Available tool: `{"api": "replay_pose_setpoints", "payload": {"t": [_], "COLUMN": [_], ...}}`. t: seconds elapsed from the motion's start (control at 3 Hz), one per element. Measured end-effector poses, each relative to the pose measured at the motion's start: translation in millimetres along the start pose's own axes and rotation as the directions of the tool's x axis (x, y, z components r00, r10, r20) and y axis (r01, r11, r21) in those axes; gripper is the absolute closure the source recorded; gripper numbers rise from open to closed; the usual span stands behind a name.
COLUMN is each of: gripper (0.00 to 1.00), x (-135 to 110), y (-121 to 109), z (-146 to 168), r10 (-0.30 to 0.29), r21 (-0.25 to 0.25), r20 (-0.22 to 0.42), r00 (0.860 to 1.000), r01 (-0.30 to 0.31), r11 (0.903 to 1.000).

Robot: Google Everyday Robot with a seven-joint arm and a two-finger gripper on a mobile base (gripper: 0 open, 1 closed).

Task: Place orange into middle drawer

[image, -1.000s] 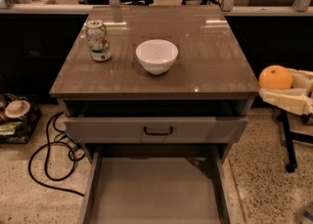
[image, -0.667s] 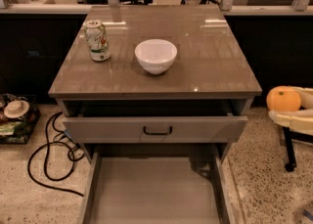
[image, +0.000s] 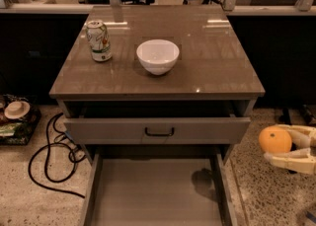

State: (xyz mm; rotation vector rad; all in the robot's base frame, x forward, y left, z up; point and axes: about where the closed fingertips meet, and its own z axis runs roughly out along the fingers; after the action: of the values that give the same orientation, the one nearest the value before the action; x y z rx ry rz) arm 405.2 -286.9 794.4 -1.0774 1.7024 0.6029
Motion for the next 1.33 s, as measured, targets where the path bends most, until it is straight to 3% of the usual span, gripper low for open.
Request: {"api": "replay_pose_setpoints", "payload": {"t": [0.33, 0.67, 1.0, 1.33], "gripper": [1.0, 1.0, 1.0, 1.0], "x": [28.7, 28.7, 41.5, 67.2], "y": [34.4, 34.4, 47.1, 76.7], "z": [27.4, 27.6, 68.5, 135.6], "r10": [0.013, 0.013, 0.013, 0.02], "r21": [-0.1, -0.1, -0.151, -0.254], "r20": [-0.056, -0.056, -0.087, -0.116], "r00": [0.998, 0.998, 0.996, 0.993], "r01": [-0.019, -0.019, -0.026, -0.049], "r11": [0.9948, 0.9948, 0.9882, 0.9661]}}
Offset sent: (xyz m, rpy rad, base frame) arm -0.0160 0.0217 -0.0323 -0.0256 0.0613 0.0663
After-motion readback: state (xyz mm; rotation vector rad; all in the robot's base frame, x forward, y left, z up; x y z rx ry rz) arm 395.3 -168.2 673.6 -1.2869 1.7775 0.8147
